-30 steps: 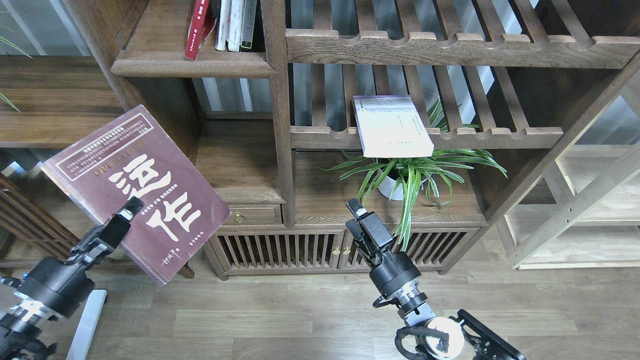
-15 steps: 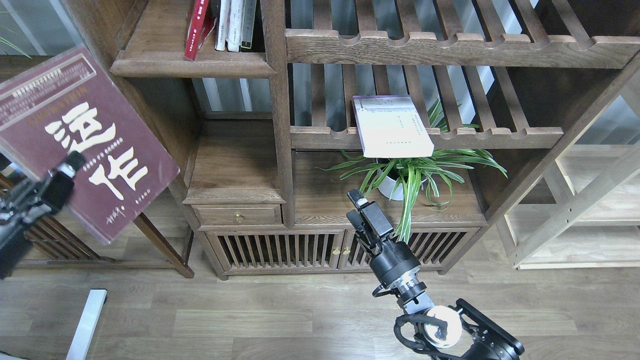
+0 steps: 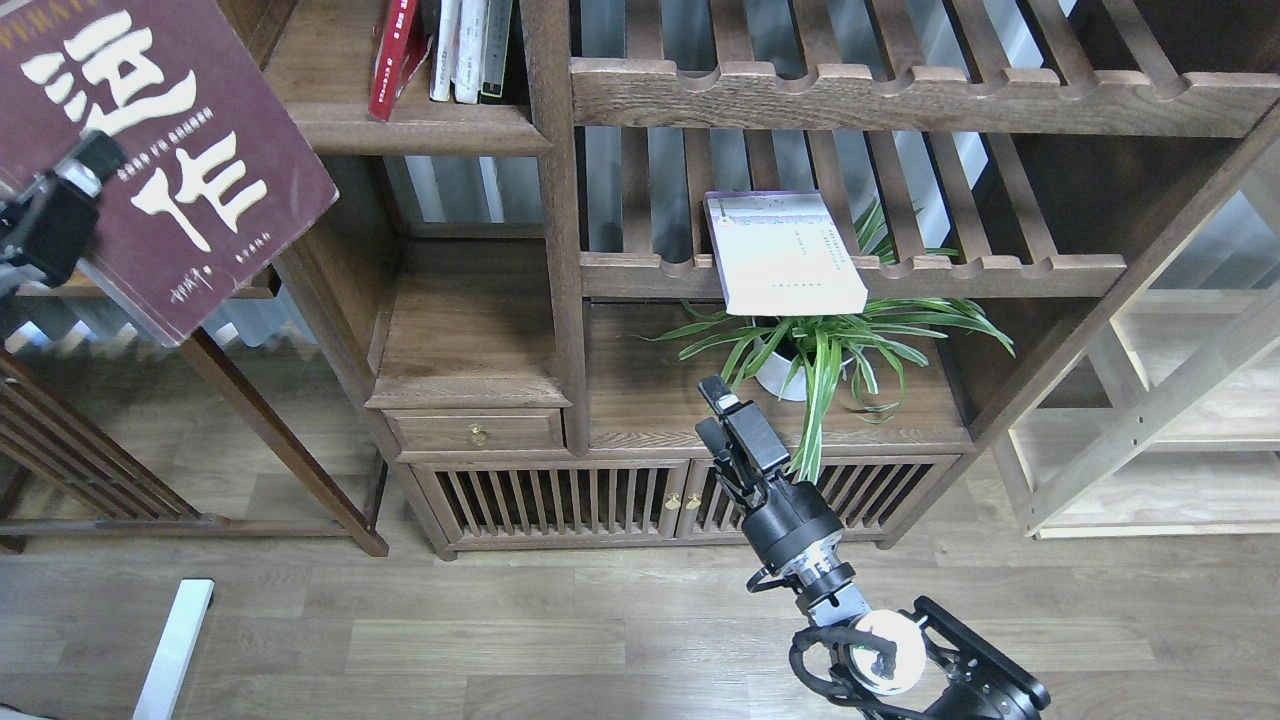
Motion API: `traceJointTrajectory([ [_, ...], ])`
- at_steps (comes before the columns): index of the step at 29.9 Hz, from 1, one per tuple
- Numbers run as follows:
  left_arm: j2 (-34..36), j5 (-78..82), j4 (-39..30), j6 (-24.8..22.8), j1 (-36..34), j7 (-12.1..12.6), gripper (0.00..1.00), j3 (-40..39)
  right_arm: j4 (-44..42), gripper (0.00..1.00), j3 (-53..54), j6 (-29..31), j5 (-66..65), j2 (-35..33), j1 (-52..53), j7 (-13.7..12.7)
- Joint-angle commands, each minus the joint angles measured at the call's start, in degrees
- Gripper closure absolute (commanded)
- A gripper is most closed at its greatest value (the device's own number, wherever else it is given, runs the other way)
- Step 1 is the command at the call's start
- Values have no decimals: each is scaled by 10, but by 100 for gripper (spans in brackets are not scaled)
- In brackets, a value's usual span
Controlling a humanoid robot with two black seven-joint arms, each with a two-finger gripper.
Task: Organize books on shelf
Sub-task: 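Lift the maroon book with the left gripper up toward the upper cubby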
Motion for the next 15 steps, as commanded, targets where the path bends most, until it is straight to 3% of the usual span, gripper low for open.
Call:
traceJointTrajectory([
  [1,22,18,2,0,-13,0,99,0,0,1,-2,0,0,0,0,0],
  [15,23,63,1,0,-78,0,98,3,0,1,-6,0,0,0,19,0],
])
